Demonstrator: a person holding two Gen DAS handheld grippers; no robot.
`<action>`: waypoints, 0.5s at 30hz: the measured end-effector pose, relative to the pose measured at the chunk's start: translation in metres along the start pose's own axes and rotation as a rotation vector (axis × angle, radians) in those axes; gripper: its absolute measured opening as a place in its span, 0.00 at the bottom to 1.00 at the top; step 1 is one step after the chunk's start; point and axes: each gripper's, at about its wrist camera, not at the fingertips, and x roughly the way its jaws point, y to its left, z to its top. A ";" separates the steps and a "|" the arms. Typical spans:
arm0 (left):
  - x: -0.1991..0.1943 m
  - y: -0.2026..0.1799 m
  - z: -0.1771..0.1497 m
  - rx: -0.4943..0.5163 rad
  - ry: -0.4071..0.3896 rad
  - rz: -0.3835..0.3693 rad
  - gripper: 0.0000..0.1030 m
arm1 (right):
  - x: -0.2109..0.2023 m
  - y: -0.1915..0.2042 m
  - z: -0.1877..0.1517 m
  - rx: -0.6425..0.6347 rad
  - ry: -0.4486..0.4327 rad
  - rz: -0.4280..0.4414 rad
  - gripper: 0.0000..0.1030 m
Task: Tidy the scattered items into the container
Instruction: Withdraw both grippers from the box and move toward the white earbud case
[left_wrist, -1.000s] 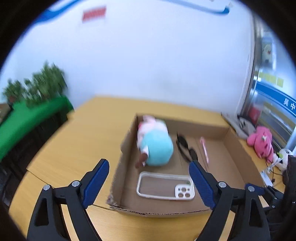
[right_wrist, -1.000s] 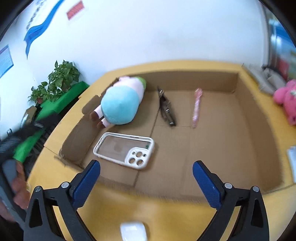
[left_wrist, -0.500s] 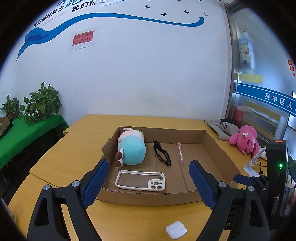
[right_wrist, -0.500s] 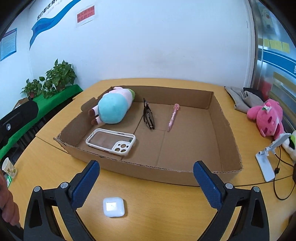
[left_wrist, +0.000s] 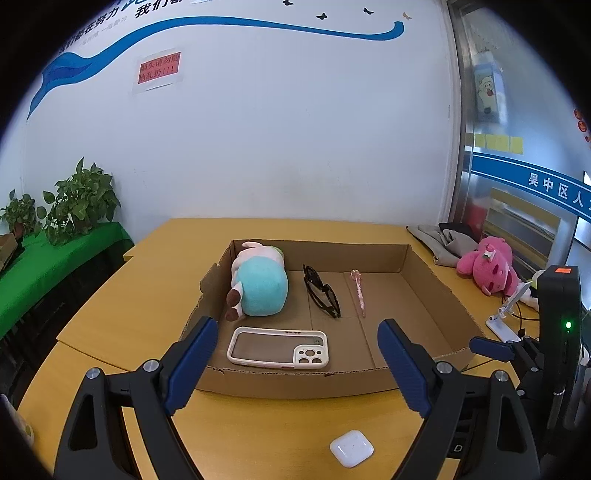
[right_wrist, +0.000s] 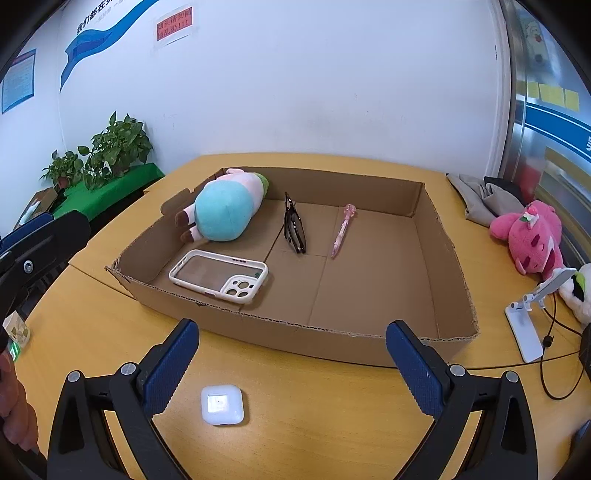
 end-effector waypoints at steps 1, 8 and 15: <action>0.001 0.001 -0.001 0.001 0.010 -0.004 0.86 | 0.001 0.000 -0.001 0.000 0.004 -0.001 1.00; 0.026 0.011 -0.020 -0.019 0.149 -0.080 0.86 | 0.013 0.000 -0.015 -0.006 0.059 0.033 1.00; 0.073 0.020 -0.063 -0.085 0.415 -0.256 0.86 | 0.039 0.004 -0.062 -0.024 0.160 0.185 0.98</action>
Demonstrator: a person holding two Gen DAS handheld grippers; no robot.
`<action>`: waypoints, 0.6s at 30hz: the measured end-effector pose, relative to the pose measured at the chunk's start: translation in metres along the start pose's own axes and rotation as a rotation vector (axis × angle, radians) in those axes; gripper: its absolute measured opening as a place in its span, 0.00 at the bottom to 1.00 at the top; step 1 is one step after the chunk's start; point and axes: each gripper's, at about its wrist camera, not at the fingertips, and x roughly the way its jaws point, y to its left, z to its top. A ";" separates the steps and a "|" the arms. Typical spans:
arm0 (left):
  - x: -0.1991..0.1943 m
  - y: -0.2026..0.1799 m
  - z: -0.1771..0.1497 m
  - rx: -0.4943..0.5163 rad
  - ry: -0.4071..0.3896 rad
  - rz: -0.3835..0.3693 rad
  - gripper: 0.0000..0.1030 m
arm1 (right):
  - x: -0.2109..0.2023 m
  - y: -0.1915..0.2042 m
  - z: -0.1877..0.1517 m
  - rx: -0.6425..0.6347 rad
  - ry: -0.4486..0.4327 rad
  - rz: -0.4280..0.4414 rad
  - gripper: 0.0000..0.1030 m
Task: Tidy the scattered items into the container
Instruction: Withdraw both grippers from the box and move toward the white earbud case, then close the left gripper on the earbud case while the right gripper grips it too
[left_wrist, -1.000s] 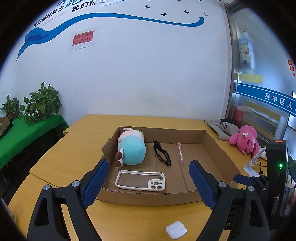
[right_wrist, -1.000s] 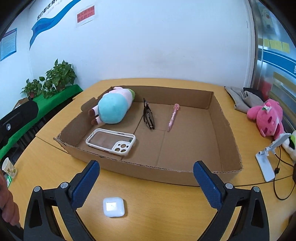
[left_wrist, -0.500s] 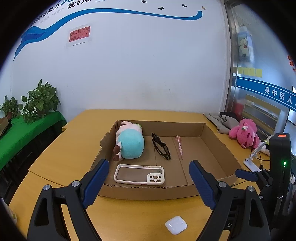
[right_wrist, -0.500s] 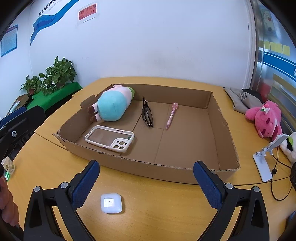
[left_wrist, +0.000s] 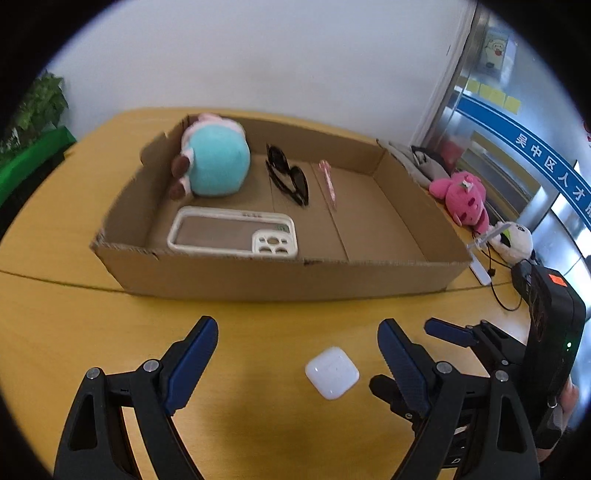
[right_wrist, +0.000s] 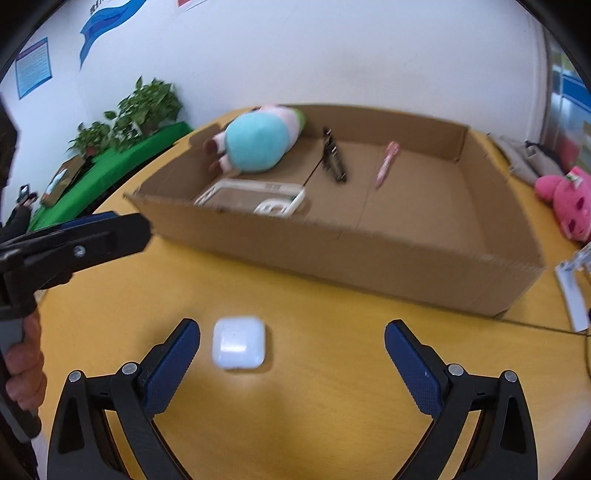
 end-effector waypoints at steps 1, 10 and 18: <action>0.009 0.002 -0.003 -0.002 0.038 -0.033 0.86 | 0.005 0.000 -0.005 0.001 0.009 0.017 0.98; 0.044 0.005 -0.023 -0.020 0.201 -0.144 0.83 | 0.032 0.020 -0.017 -0.043 0.059 0.091 0.92; 0.068 -0.014 -0.029 0.057 0.286 -0.188 0.72 | 0.049 0.041 -0.019 -0.113 0.066 0.091 0.76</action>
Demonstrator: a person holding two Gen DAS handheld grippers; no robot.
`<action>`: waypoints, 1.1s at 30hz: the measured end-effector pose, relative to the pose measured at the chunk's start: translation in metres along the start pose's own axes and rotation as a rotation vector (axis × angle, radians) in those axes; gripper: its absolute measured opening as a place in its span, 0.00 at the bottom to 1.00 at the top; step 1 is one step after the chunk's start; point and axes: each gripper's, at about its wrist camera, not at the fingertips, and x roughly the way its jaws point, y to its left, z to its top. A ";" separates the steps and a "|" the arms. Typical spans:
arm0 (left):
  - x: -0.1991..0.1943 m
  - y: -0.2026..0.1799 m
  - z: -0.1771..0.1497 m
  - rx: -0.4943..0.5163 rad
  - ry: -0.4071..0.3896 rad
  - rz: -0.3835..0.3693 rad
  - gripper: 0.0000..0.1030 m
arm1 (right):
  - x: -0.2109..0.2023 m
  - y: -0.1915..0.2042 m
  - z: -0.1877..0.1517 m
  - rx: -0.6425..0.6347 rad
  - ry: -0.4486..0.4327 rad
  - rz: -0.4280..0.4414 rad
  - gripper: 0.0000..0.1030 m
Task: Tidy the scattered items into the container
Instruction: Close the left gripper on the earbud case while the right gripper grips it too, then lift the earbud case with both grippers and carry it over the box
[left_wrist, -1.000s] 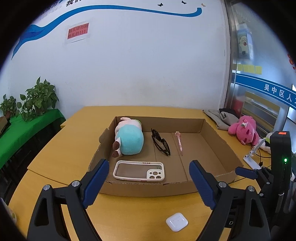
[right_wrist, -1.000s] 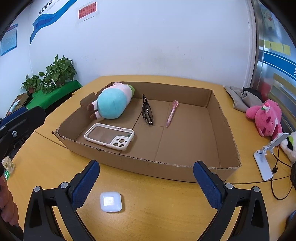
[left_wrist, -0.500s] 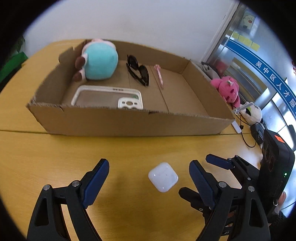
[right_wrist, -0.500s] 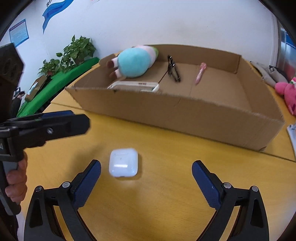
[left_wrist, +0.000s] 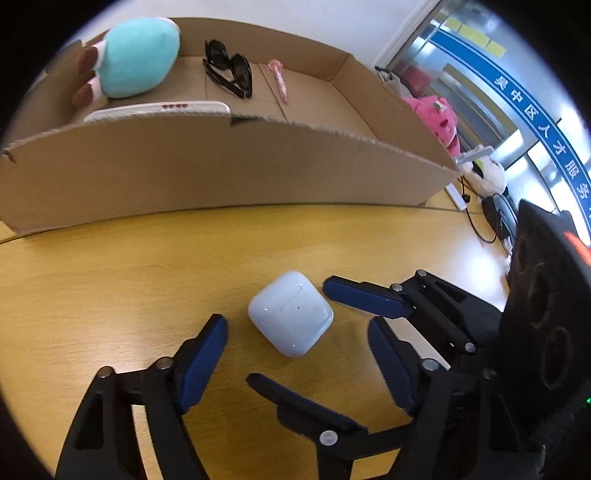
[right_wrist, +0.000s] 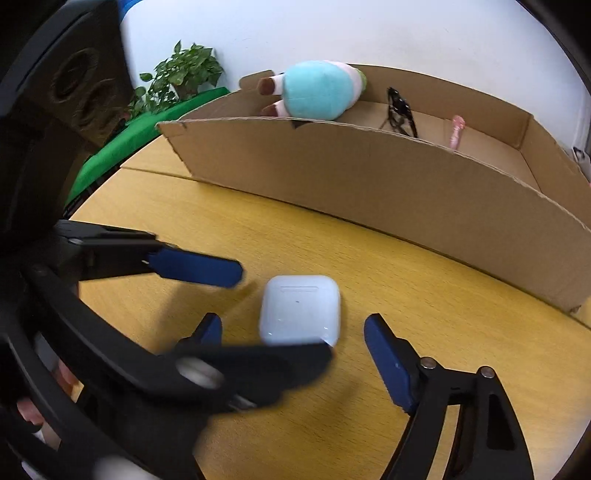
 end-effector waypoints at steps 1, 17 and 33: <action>0.001 -0.002 0.000 0.017 -0.001 0.006 0.70 | 0.001 0.001 0.000 -0.007 -0.003 -0.002 0.73; 0.002 -0.004 0.003 0.074 0.001 0.068 0.47 | 0.001 0.006 0.000 -0.056 -0.017 -0.068 0.46; -0.073 -0.054 0.041 0.192 -0.158 0.150 0.47 | -0.068 0.014 0.044 -0.095 -0.161 -0.106 0.46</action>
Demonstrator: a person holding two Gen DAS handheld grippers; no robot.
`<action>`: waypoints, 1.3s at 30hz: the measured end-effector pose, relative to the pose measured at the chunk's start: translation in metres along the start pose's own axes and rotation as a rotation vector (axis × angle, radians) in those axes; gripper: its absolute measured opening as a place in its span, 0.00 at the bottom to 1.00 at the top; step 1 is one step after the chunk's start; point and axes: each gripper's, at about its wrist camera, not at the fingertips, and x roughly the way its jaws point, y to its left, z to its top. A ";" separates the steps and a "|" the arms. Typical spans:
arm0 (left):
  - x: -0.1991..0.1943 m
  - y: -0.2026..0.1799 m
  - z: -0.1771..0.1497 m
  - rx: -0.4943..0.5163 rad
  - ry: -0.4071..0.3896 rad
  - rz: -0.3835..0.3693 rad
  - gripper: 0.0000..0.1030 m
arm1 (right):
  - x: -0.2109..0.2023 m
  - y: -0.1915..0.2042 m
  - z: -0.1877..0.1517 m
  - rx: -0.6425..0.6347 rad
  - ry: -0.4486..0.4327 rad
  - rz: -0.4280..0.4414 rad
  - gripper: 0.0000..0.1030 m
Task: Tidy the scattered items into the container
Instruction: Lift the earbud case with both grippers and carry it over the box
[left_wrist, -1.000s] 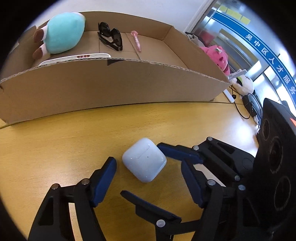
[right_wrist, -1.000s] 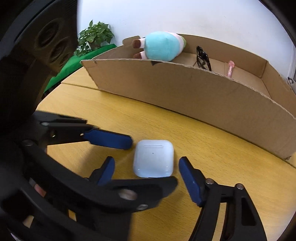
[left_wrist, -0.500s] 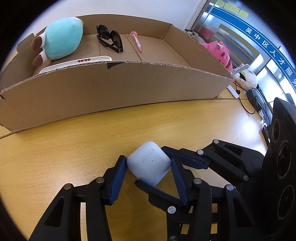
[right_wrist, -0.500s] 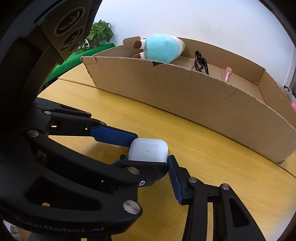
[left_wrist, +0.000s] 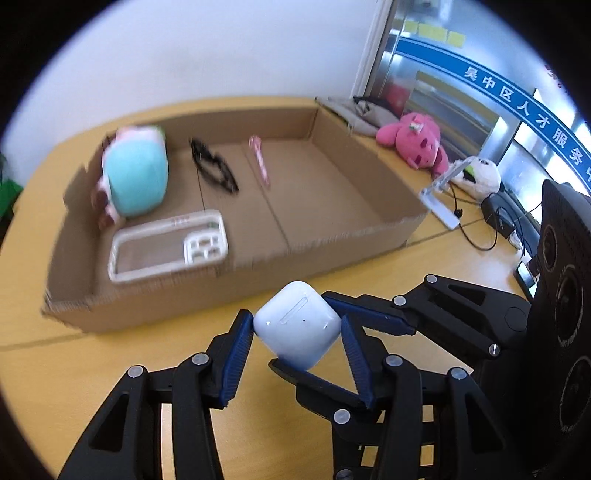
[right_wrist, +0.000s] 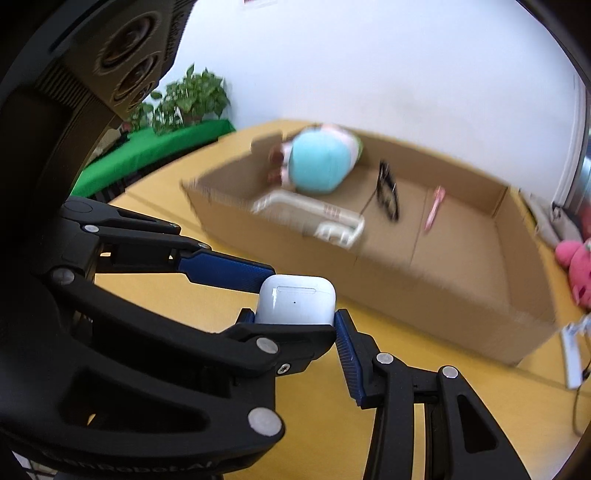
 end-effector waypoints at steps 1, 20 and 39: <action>-0.006 -0.002 0.010 0.015 -0.018 0.007 0.47 | -0.006 -0.003 0.009 -0.005 -0.016 -0.012 0.46; -0.002 -0.003 0.182 0.158 -0.062 -0.026 0.22 | -0.005 -0.118 0.146 0.063 -0.065 -0.069 0.45; 0.121 0.042 0.158 0.046 0.150 -0.109 0.22 | 0.107 -0.155 0.099 0.163 0.192 0.001 0.45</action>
